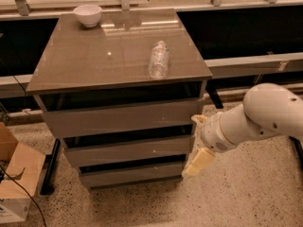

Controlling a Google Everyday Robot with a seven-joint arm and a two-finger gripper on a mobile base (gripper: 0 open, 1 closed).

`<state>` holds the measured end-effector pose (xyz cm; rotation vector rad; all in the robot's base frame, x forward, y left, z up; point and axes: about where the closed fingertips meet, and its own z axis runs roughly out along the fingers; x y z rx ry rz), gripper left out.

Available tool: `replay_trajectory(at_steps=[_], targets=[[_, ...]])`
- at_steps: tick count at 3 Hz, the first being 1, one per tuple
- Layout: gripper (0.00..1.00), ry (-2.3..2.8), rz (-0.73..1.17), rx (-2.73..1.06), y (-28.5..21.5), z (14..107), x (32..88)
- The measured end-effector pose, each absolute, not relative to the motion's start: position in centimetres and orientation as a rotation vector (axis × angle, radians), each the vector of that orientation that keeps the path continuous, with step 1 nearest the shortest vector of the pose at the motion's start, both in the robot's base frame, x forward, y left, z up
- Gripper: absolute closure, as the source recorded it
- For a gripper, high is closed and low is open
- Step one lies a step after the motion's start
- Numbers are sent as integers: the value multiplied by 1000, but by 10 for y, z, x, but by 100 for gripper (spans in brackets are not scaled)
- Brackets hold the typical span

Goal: Open middle drawer

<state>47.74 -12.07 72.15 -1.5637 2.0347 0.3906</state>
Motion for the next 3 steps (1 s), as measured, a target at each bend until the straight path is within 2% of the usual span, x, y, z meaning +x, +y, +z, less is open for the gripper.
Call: replay_trajectory(at_steps=[3], targets=[[0,2071,639,-1437,-83,617,506]])
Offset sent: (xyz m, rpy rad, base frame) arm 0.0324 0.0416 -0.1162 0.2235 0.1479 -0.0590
